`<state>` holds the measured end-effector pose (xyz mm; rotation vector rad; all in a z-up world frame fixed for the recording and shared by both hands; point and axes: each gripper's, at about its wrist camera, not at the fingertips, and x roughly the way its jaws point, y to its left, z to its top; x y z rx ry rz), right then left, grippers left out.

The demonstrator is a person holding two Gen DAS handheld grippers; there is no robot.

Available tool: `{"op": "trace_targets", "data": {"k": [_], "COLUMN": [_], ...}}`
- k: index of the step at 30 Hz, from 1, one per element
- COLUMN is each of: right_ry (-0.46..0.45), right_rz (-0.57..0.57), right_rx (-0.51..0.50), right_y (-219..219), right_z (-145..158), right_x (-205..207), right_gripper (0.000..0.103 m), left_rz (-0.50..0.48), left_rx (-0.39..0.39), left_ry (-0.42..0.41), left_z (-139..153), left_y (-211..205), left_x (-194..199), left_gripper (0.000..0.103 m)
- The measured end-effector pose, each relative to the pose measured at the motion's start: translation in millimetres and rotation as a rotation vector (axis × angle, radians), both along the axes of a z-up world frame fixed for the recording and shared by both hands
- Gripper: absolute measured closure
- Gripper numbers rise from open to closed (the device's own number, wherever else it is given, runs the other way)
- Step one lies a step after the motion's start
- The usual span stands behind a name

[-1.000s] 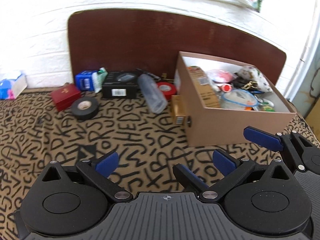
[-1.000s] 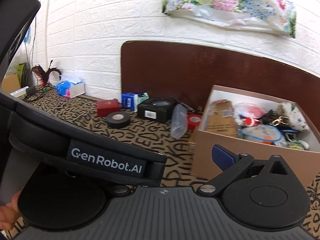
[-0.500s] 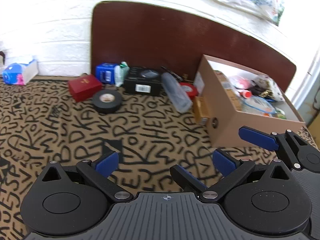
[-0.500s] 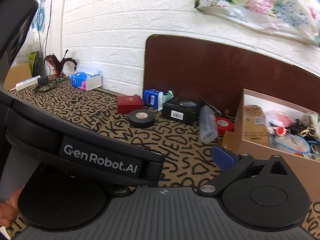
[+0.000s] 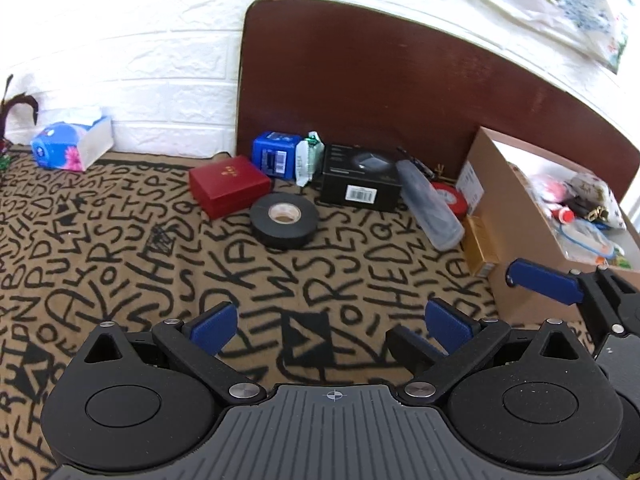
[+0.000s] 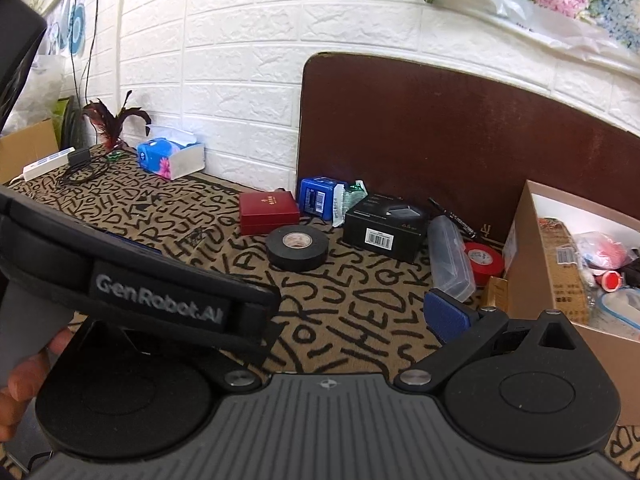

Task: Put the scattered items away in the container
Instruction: 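Withdraw the left gripper and move it toward the black tape roll, then close the left gripper on the black electrical tape roll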

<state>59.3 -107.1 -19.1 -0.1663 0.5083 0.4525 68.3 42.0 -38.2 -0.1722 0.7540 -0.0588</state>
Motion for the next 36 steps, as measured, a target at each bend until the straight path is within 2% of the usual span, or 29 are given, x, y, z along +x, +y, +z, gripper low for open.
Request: {"op": "trace_targets", "data": {"k": [6,13,16,20,26,28,33,36], "right_ry": [-0.001,0.028,0.038,0.057,0.119,0.139,0.163,0.181], "right_rz": [-0.01,-0.032,-0.045,-0.067,-0.104,-0.102,-0.07,-0.053], "right_rx": [-0.044,-0.032,-0.028,-0.002,0.073,0.094,0.108,0.119], "right_y": [13.0,21.8,24.0,25.2,25.0,25.6,34.4,39.8], "right_z": [-11.8,-22.3,-25.9,-31.7,-42.4,-45.7,-53.7,-58.1], "right_x": [26.3,64.1,80.2,102.1,134.6,144.0,160.6,168.5], "right_gripper": [0.0,0.001,0.001,0.003,0.014,0.02,0.031,0.038], "left_rz": [0.029,0.096,0.122,0.147,0.154,0.142,0.099,0.081], "left_rx": [-0.027,-0.038,-0.072,-0.106,-0.117,-0.107,-0.079,-0.074], "left_ry": [-0.018,0.015,0.038,0.073,0.105,0.114,0.131,0.123], "left_z": [-1.7,-12.2,-21.1,-34.3,-51.0,-57.2,-71.1,-75.3], "left_y": [18.7,45.0,59.3,71.7,81.5,80.9,72.8,70.1], "left_x": [21.9,59.3,76.6,101.3,132.5,140.5,155.6,160.8], "left_gripper": [0.0,0.0,0.002,0.009,0.022,0.026,0.042,0.043]}}
